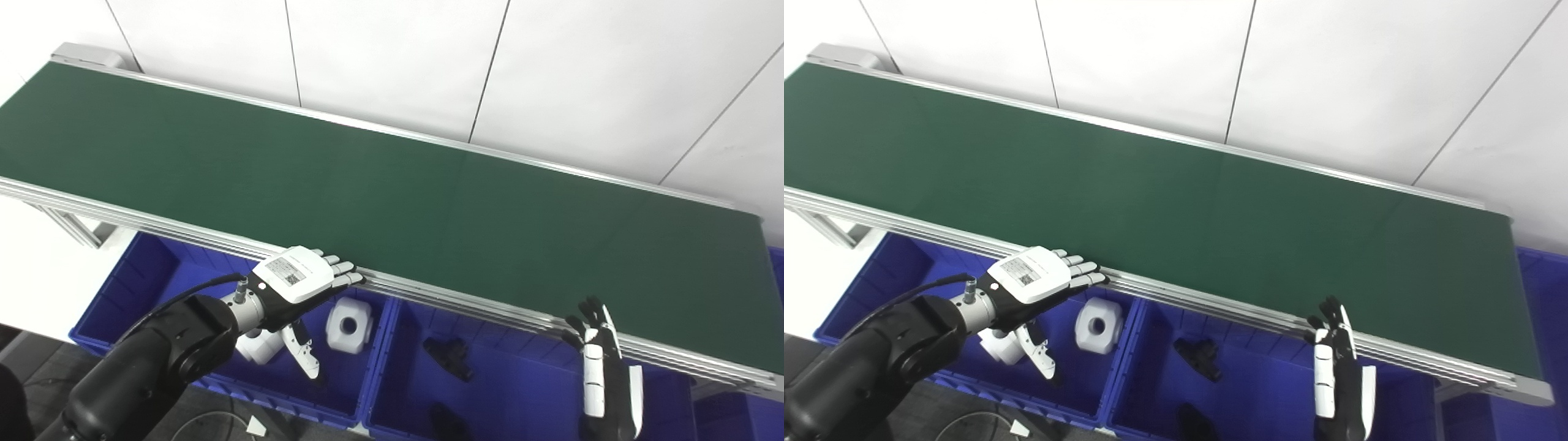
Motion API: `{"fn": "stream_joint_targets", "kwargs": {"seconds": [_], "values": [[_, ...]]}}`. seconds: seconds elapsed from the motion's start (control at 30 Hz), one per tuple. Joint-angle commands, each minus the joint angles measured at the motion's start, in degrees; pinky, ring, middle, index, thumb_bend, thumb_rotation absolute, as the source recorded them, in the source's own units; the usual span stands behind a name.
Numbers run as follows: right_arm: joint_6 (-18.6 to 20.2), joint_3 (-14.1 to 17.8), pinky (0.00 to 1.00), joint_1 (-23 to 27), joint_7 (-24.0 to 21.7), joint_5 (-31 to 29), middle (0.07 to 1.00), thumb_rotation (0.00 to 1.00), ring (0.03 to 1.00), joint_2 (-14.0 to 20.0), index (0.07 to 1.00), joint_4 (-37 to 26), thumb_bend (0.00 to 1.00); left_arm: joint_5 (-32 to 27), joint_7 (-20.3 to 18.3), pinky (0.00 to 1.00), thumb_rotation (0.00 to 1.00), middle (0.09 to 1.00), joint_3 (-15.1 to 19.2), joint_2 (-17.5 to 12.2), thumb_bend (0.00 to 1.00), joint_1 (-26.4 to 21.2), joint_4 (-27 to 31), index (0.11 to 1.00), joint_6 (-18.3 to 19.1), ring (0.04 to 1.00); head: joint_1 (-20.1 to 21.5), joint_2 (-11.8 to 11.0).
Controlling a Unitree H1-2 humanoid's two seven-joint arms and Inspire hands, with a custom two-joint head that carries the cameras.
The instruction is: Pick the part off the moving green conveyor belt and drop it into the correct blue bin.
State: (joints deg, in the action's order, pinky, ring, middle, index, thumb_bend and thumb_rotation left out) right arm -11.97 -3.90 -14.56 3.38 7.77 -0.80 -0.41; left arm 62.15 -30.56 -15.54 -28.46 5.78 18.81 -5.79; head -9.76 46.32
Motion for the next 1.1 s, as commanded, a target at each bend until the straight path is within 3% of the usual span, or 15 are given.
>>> {"fn": "stream_joint_targets", "kwargs": {"seconds": [0.0, 0.17, 0.33, 0.47, 0.57, 0.7, 0.83, 0.93, 0.97, 1.07], "values": [[-1.3, 0.0, 0.79, 0.1, 0.0, -0.2, 0.911, 0.99, 0.856, -0.1, 0.933, -2.2, 0.48, -0.1, 0.0, 0.94, 0.65, 0.975, 0.6, -0.6, 0.93, -0.4, 1.7, 0.94, 0.7, 0.96, 0.0, 0.0], [-1.5, -0.2, 0.78, 0.2, 0.2, 0.1, 0.911, 0.99, 0.854, -0.4, 0.931, -1.7, 0.5, -3.8, 2.0, 0.94, 0.66, 0.966, 2.0, -0.3, 0.92, 0.9, 3.0, 0.94, 0.3, 0.942, 0.7, -0.1], [-2.5, -0.4, 0.78, 0.3, 0.9, 1.2, 0.912, 0.99, 0.846, -0.8, 0.929, -0.3, 0.53, -17.8, 5.9, 0.92, 0.7, 0.962, 7.4, 4.0, 0.91, 4.3, 6.4, 0.948, 2.2, 0.924, 3.7, 0.0], [-3.0, -0.9, 0.78, 0.4, 1.3, 2.0, 0.915, 0.98, 0.846, -1.5, 0.929, 0.7, 0.57, -34.1, 8.2, 0.83, 0.69, 0.984, 11.9, 11.4, 0.86, 7.7, 10.3, 0.989, 6.9, 0.942, 8.2, 0.4], [-3.1, -1.6, 0.78, 0.3, 2.3, 3.3, 0.913, 1.0, 0.843, -2.6, 0.925, 0.8, 0.57, -46.2, 9.5, 0.95, 0.72, 0.999, 14.0, 17.7, 0.85, 10.4, 12.9, 1.0, 12.1, 0.994, 11.5, 0.3], [-4.5, -2.8, 0.77, 0.7, 4.2, 5.5, 0.912, 0.99, 0.838, -4.2, 0.924, 2.4, 0.56, -55.0, 14.1, 1.0, 0.78, 1.0, 15.4, 26.9, 0.84, 13.8, 13.4, 1.0, 15.8, 1.0, 16.5, 0.2], [-5.5, -4.0, 0.76, 1.1, 6.7, 8.3, 0.913, 1.0, 0.836, -5.9, 0.922, 4.3, 0.58, -62.6, 17.8, 1.0, 0.74, 1.0, 17.3, 33.0, 0.76, 15.5, 11.8, 1.0, 20.5, 1.0, 21.8, 0.3], [-5.5, -4.9, 0.78, 1.1, 7.9, 9.4, 0.919, 1.0, 0.842, -7.2, 0.921, 4.7, 0.57, -64.9, 19.4, 1.0, 0.75, 1.0, 18.0, 34.2, 0.76, 15.5, 9.4, 1.0, 21.3, 1.0, 27.0, 0.5], [-5.5, -5.1, 0.78, 1.1, 8.2, 9.5, 0.92, 1.0, 0.844, -7.5, 0.921, 4.8, 0.56, -65.3, 19.7, 1.0, 0.75, 1.0, 18.1, 34.1, 0.76, 15.5, 8.9, 1.0, 21.4, 1.0, 27.0, 0.5], [-6.5, -5.7, 0.76, 1.7, 10.1, 11.2, 0.923, 1.0, 0.845, -8.3, 0.918, 6.4, 0.55, -64.6, 20.7, 1.0, 0.75, 1.0, 18.0, 32.9, 0.74, 15.5, 2.7, 1.0, 15.2, 1.0, 32.0, 0.2]]}}
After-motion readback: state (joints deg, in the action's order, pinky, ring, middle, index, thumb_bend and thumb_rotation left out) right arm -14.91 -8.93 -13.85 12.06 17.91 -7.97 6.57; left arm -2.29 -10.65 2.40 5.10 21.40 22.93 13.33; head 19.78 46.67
